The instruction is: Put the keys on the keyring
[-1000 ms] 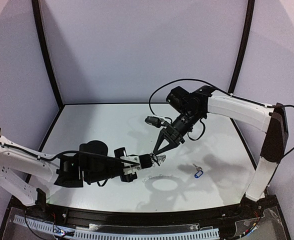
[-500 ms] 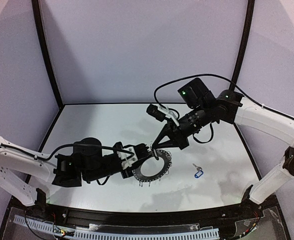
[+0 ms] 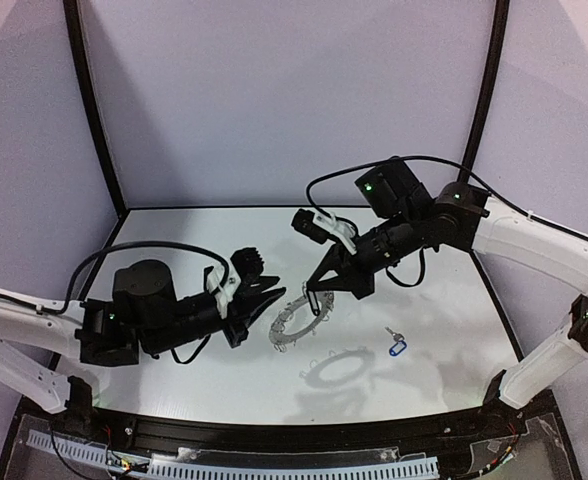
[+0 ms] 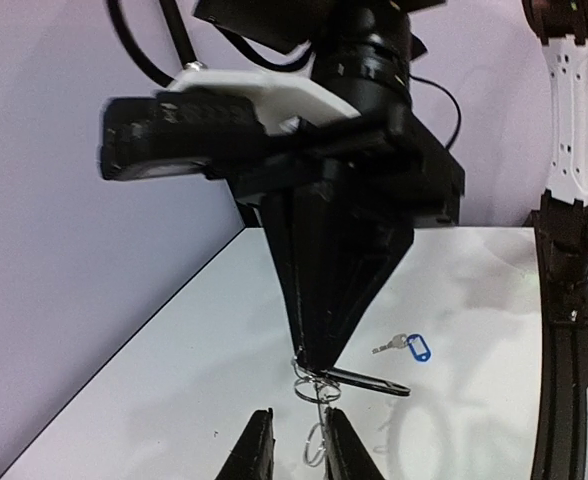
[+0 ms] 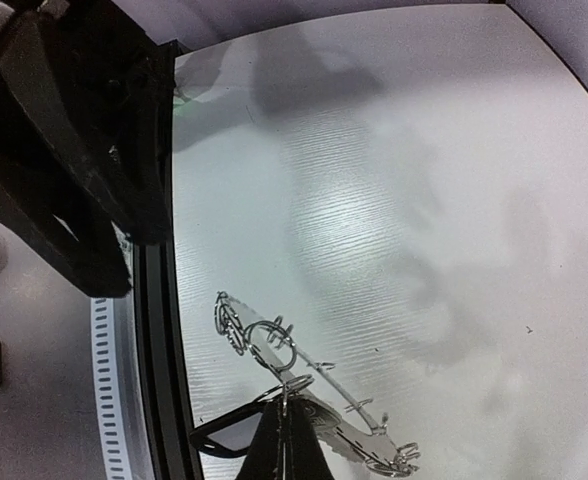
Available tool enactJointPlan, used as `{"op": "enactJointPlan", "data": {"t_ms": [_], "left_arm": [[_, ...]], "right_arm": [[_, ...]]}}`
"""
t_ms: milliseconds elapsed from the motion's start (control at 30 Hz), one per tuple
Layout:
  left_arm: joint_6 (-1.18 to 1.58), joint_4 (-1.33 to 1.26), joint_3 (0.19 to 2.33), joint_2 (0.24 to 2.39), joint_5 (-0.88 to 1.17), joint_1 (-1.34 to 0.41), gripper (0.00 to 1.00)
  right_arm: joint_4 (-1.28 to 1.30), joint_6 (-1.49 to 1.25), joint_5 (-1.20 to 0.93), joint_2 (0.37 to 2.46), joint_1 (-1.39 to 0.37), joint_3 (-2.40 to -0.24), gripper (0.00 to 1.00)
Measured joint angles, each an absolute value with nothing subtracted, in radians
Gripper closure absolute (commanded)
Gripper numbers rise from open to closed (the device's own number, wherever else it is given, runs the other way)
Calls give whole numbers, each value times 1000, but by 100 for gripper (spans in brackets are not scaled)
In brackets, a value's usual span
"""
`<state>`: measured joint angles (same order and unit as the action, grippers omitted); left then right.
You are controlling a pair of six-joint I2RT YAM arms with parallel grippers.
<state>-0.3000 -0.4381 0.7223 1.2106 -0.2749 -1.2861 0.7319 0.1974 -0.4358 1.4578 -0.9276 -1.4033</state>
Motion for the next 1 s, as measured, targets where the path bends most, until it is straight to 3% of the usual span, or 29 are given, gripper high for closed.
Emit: {"op": "enactJointPlan", "data": {"t_ms": [333, 533, 1000], "left_arm": [[46, -210, 850, 1188, -257, -1254, 81], [289, -127, 877, 1167, -64, -1109, 79], [529, 8, 1044, 1320, 262, -1030, 95]], "right_arm": [[658, 170, -359, 1411, -930, -1348, 100], [617, 159, -316, 1409, -936, -1335, 100], [583, 147, -246, 1411, -950, -1335, 100]]}}
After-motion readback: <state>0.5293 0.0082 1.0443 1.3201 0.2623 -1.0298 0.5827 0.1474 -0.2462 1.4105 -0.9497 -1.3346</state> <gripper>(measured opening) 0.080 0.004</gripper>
